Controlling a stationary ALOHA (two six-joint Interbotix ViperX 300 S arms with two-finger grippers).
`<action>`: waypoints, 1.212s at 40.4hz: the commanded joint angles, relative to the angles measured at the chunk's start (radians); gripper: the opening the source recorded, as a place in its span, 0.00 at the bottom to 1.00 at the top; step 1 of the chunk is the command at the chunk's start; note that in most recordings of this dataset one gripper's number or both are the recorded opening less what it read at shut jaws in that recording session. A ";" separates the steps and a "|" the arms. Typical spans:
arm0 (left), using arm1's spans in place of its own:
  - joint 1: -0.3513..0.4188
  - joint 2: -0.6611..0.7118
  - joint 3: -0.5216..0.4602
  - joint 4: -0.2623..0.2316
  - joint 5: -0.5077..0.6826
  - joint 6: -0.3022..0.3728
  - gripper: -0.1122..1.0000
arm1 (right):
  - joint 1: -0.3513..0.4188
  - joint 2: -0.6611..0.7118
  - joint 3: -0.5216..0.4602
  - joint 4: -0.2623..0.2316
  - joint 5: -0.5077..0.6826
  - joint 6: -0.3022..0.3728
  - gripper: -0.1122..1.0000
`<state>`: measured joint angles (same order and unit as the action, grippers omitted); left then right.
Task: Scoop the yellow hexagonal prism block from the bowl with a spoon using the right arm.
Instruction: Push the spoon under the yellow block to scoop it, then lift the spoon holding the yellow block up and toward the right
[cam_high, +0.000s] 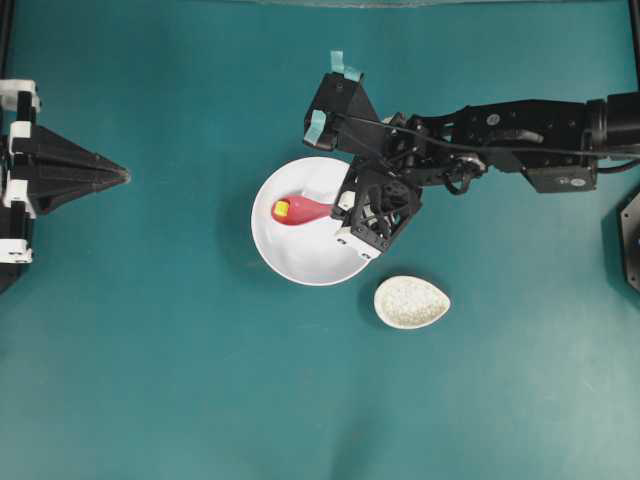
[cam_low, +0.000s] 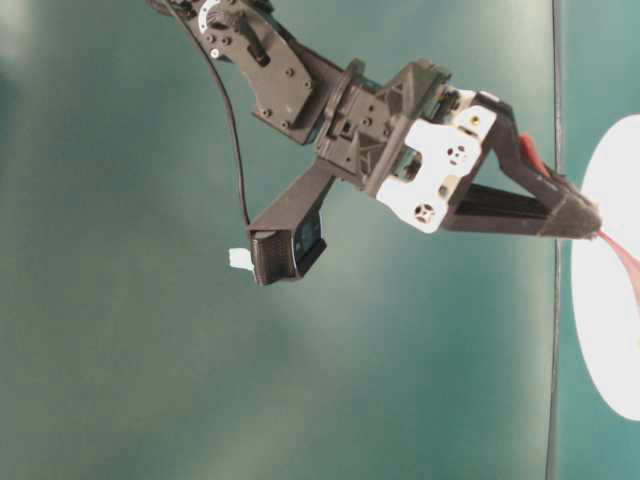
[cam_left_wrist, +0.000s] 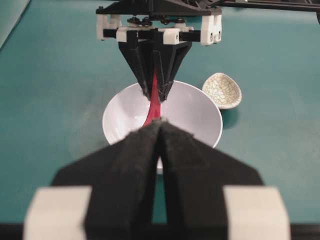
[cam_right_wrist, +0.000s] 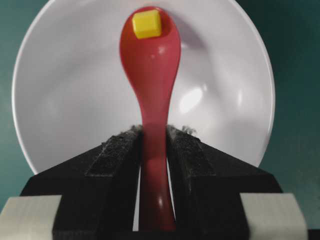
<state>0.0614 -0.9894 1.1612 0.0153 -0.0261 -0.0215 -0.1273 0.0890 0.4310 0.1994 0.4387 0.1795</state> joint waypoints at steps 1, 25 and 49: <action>0.003 0.003 -0.029 0.002 -0.005 0.000 0.09 | 0.000 -0.034 -0.003 0.005 -0.015 -0.002 0.31; 0.003 0.003 -0.028 0.002 -0.005 0.000 0.09 | 0.009 -0.072 0.071 0.026 -0.103 -0.002 0.31; 0.003 0.003 -0.028 0.002 -0.005 0.000 0.09 | 0.049 -0.153 0.209 0.048 -0.272 -0.003 0.31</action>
<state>0.0614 -0.9910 1.1612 0.0153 -0.0261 -0.0199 -0.0828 -0.0291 0.6397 0.2439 0.1917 0.1779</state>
